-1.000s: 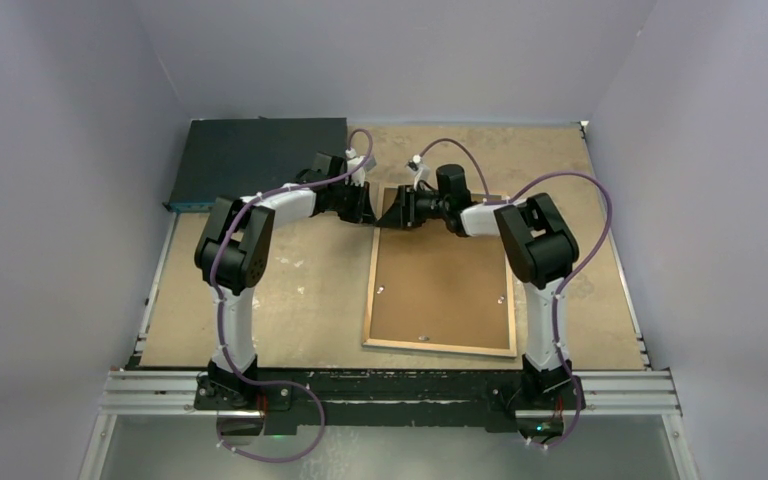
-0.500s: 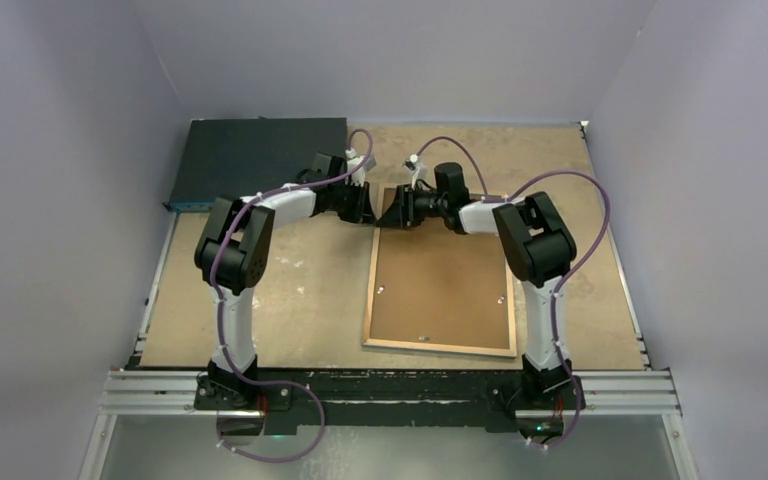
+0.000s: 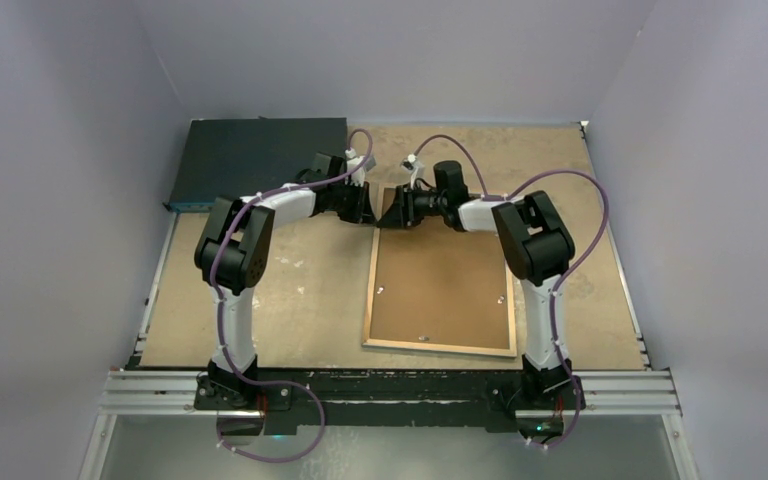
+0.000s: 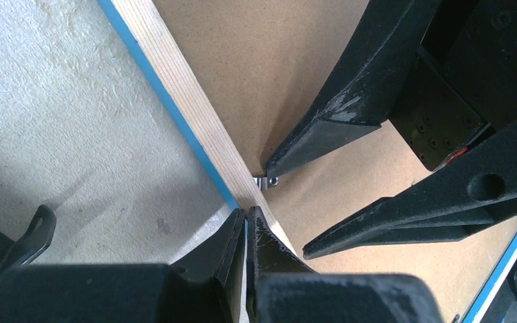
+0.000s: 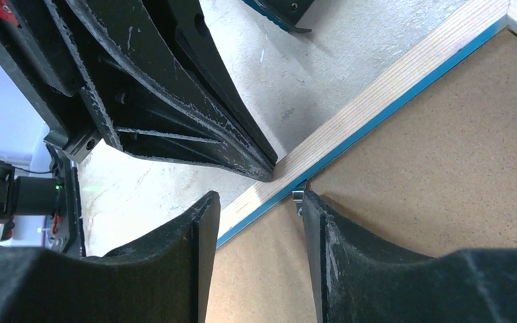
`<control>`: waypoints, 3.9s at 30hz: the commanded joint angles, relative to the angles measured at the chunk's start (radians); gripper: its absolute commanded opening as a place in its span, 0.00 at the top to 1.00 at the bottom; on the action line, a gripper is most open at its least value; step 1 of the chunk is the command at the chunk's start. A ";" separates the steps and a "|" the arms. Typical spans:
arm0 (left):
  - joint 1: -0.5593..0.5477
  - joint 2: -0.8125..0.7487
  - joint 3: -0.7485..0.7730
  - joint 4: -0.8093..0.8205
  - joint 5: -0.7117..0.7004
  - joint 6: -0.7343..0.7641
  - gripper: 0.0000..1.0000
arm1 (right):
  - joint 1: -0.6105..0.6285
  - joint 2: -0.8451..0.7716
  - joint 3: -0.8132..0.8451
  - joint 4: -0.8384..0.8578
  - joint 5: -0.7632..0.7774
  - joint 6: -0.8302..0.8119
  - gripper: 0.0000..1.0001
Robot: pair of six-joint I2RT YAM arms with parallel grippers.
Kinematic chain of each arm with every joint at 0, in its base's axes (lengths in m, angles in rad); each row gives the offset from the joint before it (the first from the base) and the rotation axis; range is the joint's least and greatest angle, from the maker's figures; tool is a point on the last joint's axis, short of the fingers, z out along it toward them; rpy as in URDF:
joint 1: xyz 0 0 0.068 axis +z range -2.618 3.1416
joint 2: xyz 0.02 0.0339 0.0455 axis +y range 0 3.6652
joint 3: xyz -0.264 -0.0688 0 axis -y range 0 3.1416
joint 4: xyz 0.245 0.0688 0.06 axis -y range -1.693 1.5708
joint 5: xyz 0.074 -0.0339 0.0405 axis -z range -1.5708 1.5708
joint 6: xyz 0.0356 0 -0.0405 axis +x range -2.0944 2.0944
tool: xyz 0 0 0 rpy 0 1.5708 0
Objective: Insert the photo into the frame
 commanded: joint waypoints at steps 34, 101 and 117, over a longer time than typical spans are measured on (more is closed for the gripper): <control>-0.029 -0.238 -0.314 -0.175 0.219 0.034 0.71 | 0.274 -0.520 -0.694 0.210 0.228 0.308 0.34; -0.061 -0.142 -0.264 -0.135 0.159 0.030 0.99 | 0.307 -0.304 -0.436 0.063 0.075 0.050 0.44; -0.055 -0.144 -0.253 -0.169 0.145 0.049 1.00 | 0.244 -0.309 -0.398 0.042 0.142 0.008 0.39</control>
